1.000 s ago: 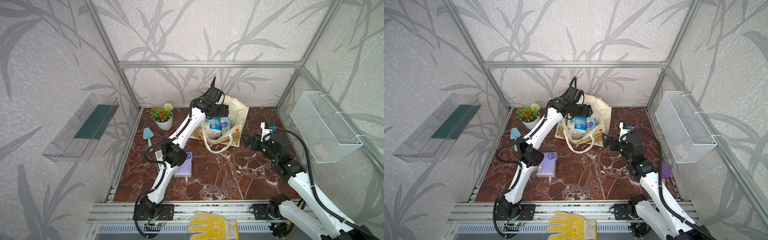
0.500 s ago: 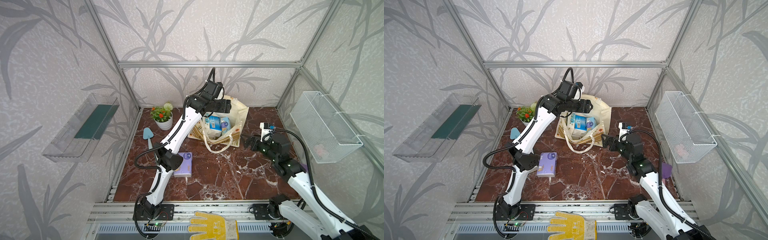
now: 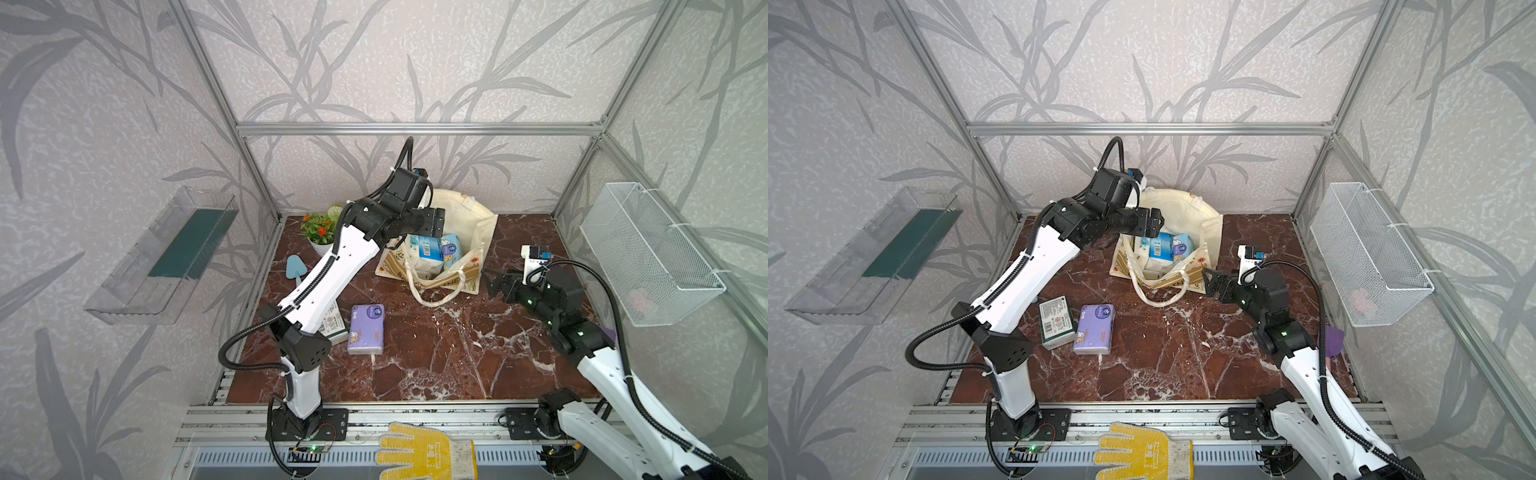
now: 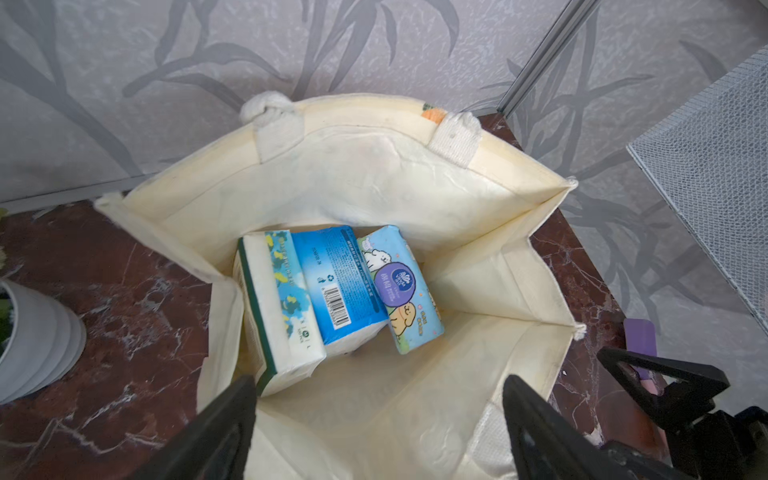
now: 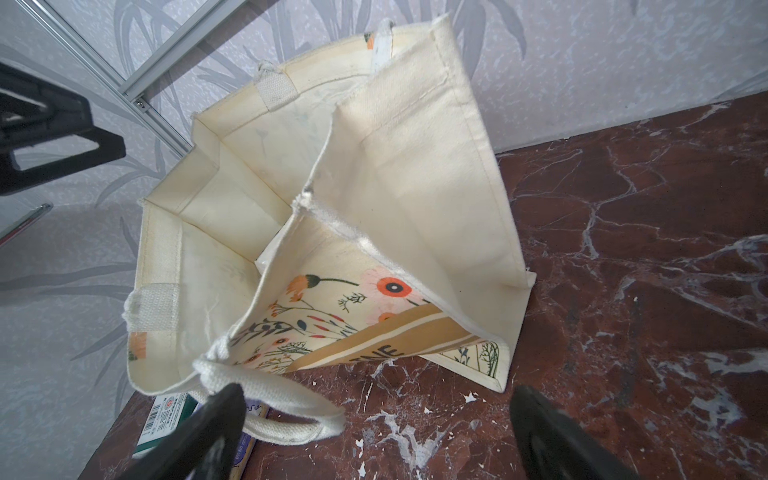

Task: Put tissues into the canvas bag
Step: Place the pack of facial tissues in the canvas bag, then pick up the pack of facial tissues from the center of the board.

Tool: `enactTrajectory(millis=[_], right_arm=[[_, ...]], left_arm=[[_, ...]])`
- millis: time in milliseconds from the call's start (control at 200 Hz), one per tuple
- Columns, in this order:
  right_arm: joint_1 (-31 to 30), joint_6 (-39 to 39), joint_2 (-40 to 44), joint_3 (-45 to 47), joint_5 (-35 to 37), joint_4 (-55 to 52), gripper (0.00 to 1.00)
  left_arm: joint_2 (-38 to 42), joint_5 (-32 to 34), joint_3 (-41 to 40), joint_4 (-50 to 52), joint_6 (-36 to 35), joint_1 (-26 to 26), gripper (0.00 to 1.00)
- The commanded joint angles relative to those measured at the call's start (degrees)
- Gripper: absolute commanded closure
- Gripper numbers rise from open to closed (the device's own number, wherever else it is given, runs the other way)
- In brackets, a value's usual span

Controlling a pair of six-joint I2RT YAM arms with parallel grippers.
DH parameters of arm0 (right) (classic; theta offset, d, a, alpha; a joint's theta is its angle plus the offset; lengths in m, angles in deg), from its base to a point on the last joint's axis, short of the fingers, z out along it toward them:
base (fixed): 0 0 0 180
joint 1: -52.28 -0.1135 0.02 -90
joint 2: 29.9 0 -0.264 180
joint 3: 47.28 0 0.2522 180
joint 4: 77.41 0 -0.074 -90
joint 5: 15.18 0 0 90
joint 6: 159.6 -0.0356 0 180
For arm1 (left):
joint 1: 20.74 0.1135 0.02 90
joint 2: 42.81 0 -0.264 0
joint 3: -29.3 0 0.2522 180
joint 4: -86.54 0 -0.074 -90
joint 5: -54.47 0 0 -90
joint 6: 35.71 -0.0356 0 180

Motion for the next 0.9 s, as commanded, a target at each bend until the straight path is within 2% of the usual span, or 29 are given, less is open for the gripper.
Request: enactTrajectory(millis=[0,170,420,665,900], right_arm=[[0.23,0.81,0.61,0.16,-1.56,2.03,0.01],[0.25,0.26,0.6,0.52,-2.56,3.32,0.01],[0.07,-1.67,1.3,1.64,-4.13,3.9,0.01],[-0.94,-3.09,3.9,3.2,-4.35,2.96,0.01],[-5.11,-3.23,6.76,4.77,-1.01,0.96,0.01]], left_arm=[[6.53,5.51,-6.7,-3.54,1.66,-0.13,0.07],[16.33,12.43,-21.78,-7.58,4.57,-0.15,0.01],[29.1,22.25,-41.06,-9.6,11.53,-0.08,0.01],[38.94,24.99,-56.39,-7.4,19.23,0.03,0.01],[44.11,21.42,-68.22,-8.26,25.37,0.05,0.01]])
